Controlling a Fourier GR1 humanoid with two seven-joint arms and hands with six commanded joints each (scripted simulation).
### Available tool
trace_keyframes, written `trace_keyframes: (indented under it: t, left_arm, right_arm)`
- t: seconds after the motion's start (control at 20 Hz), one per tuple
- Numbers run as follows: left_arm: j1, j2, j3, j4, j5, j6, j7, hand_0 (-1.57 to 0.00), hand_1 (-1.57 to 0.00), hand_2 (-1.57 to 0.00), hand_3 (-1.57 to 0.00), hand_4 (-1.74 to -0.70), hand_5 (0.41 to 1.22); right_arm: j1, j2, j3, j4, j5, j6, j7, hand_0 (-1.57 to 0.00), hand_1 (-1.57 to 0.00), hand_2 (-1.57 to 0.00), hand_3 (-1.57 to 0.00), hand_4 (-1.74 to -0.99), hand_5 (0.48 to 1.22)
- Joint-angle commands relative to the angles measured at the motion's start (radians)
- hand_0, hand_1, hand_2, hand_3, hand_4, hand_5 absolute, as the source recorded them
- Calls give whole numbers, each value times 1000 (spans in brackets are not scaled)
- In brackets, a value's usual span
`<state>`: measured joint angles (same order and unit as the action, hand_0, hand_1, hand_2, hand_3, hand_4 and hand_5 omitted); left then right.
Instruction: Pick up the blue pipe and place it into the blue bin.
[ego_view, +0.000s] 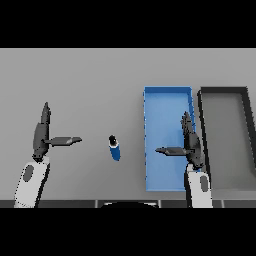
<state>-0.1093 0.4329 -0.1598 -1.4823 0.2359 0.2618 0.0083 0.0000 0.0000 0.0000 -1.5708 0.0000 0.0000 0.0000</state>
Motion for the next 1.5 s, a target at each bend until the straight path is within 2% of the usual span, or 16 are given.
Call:
trace_keyframes:
  t: [0.0, 0.25, 0.3, 0.35, 0.4, 0.45, 0.6, 0.7, 0.8, 0.85, 1.0, 1.15, 1.25, 1.45]
  left_arm:
    - [0, -2, -1, -2, -1, 2, -4, 1, 1, 1, 1, -967, 594]
    - [-6, -15, -15, -9, -16, 17, -1, 1, 1, 1, 1, -967, 594]
    - [-2, 58, -51, -14, -20, -104, -44, 1, 1, 1, 1, -967, 594]
    - [-7, 105, -66, -9, -14, -185, -67, 1, 1, 1, 1, -969, 595]
    - [1, 128, -83, -10, -19, -233, -88, 1, 1, 1, 1, -970, 596]
    - [5, 147, -90, -11, -20, -263, -101, 1, 1, 1, 1, -971, 596]
    - [1, 175, -91, -7, -10, -308, -109, 1, 1, 1, 1, -967, 598]
    - [30, 191, -104, -42, -5, -341, -149, 1, 1, 1, 1, -965, 590]
    - [52, 207, -133, -88, -2, -383, -156, 1, 1, 1, 1, -977, 583]
    - [70, 217, -156, -136, -3, -400, -146, 1, 1, 1, 1, -984, 578]
    - [81, 241, -216, -212, -21, -432, -60, 1, 1, 1, 1, -1005, 530]
    - [88, 224, -288, -247, -51, -455, 22, 1, 1, 1, 1, -1047, 483]
    - [66, 205, -323, -240, -79, -473, 35, 1, 1, 1, 1, -1075, 472]
    - [62, 144, -382, -230, -129, -470, 10, 1, 1, 1, 1, -1123, 470]
  right_arm:
    - [0, -2, -2, 0, -2, 0, 0, 1, 1, 1, 1, -1210, 594]
    - [7, -11, -11, 3, -17, 14, -8, 1, 1, 1, 1, -1210, 594]
    - [16, -88, 22, -22, 64, 34, -55, 1, 1, 1, 1, -1210, 594]
    - [36, -125, 52, -43, 114, 50, -93, 1, 1, 1, 1, -1206, 592]
    - [50, -155, 64, -51, 149, 56, -105, 1, 1, 1, 1, -1198, 589]
    - [58, -169, 74, -65, 161, 65, -116, 1, 1, 1, 1, -1195, 588]
    - [60, -183, 87, -99, 179, 69, -87, 1, 1, 1, 1, -1191, 587]
    - [68, -184, 91, -102, 186, 67, -73, 1, 1, 1, 1, -1182, 583]
    - [61, -184, 86, -109, 173, 72, -65, 1, 1, 1, 1, -1187, 579]
    - [65, -179, 92, -114, 174, 72, -68, 1, 1, 1, 1, -1194, 579]
    - [57, -171, 96, -114, 169, 75, -54, 1, 1, 1, 1, -1214, 581]
    - [64, -170, 92, -112, 160, 79, -70, 1, 1, 1, 1, -1228, 573]
    - [65, -178, 90, -123, 158, 84, -66, 1, 1, 1, 1, -1219, 572]
    - [65, -166, 99, -113, 167, 80, -62, 1, 1, 1, 1, -1210, 570]
